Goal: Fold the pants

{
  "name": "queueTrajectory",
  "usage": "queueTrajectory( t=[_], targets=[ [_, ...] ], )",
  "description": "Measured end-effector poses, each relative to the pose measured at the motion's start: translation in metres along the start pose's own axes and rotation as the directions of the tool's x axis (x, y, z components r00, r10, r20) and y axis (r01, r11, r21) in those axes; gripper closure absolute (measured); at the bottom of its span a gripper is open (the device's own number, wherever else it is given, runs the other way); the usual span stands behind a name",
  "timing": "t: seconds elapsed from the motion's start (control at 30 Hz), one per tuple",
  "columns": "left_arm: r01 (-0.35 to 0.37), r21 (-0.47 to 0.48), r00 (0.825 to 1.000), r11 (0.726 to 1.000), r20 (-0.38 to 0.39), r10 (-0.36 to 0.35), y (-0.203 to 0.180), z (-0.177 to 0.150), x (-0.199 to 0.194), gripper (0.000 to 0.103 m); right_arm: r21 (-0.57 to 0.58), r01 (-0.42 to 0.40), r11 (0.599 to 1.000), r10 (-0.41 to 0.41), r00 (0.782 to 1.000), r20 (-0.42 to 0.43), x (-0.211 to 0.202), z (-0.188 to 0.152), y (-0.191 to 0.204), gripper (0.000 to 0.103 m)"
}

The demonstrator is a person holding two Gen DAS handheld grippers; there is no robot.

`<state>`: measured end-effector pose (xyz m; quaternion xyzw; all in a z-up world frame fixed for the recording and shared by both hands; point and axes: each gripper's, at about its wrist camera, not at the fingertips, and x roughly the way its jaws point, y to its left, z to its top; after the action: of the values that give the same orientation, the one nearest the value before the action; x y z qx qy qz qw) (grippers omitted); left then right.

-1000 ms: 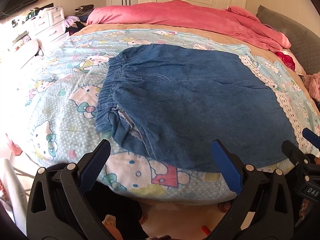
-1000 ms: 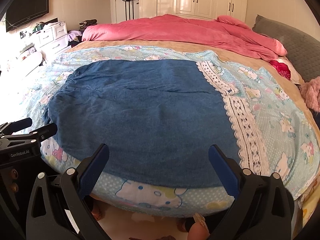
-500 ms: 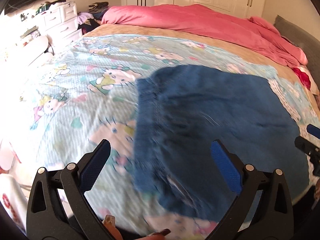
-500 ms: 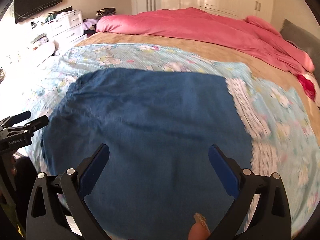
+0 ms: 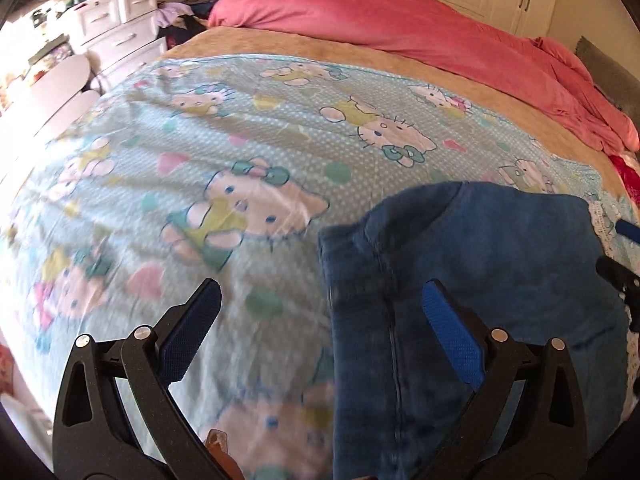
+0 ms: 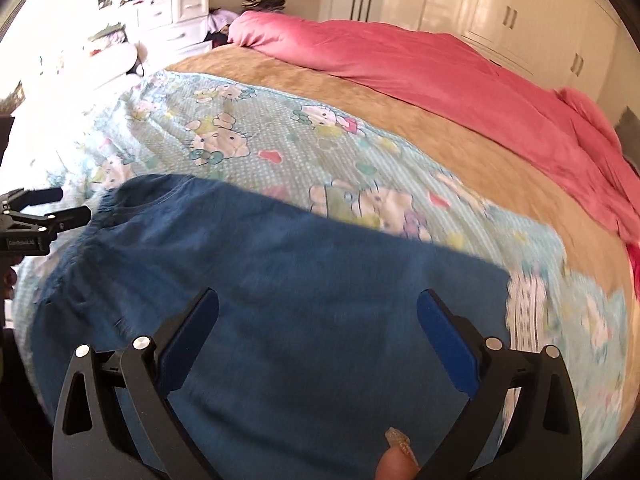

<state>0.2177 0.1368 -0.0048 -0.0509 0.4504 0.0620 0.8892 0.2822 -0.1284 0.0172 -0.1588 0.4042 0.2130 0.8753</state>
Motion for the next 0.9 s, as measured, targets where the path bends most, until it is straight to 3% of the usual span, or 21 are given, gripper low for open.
queueTrajectory(
  t=[0.27, 0.33, 0.37, 0.4, 0.43, 0.47, 0.57, 0.73, 0.8, 0.9],
  targets=[
    [-0.029, 0.090, 1.000, 0.996, -0.011, 0.030, -0.008, 0.020, 0.037, 0.009, -0.127, -0.026, 0.991, 0.019, 0.998, -0.057, 0.061, 0.036, 0.000, 0.004],
    [-0.030, 0.115, 1.000, 0.993, -0.005, 0.031, -0.012, 0.023, 0.041, 0.013, -0.158, -0.046, 0.986, 0.034, 0.997, -0.075, 0.071, 0.041, 0.004, 0.004],
    [-0.021, 0.123, 1.000, 0.992, -0.004, 0.022, -0.014, 0.024, 0.043, 0.025, -0.175, -0.050, 0.983, 0.037, 0.996, -0.080, 0.076, 0.044, 0.007, 0.004],
    [0.005, 0.129, 1.000, 0.992, -0.011, -0.003, -0.016, 0.025, 0.046, 0.044, -0.186, -0.054, 0.981, 0.039, 0.996, -0.084, 0.080, 0.046, 0.010, 0.004],
    [0.037, 0.128, 0.999, 0.991, -0.020, -0.035, -0.017, 0.025, 0.048, 0.052, -0.197, -0.067, 0.978, 0.050, 0.995, -0.091, 0.084, 0.050, 0.013, 0.004],
    [0.068, 0.125, 0.998, 0.990, -0.027, -0.065, -0.018, 0.025, 0.050, 0.066, -0.206, -0.078, 0.975, 0.059, 0.993, -0.098, 0.088, 0.053, 0.016, 0.004],
    [0.032, 0.190, 0.999, 0.981, 0.014, -0.035, -0.027, 0.019, 0.045, 0.073, -0.253, -0.100, 0.962, 0.075, 0.991, -0.108, 0.098, 0.060, 0.028, 0.004],
    [0.041, 0.184, 0.992, 0.982, 0.106, -0.062, -0.025, 0.014, 0.018, 0.075, -0.332, -0.090, 0.939, 0.060, 0.993, -0.099, 0.106, 0.058, 0.043, 0.005],
    [0.052, 0.181, 0.989, 0.982, 0.128, -0.076, -0.024, 0.012, 0.008, 0.075, -0.343, -0.094, 0.935, 0.066, 0.994, -0.091, 0.105, 0.055, 0.045, 0.011],
    [0.077, 0.169, 0.985, 0.983, 0.139, -0.101, -0.023, 0.011, -0.001, 0.075, -0.333, -0.128, 0.934, 0.104, 0.991, -0.089, 0.103, 0.047, 0.048, 0.031]
  ],
)
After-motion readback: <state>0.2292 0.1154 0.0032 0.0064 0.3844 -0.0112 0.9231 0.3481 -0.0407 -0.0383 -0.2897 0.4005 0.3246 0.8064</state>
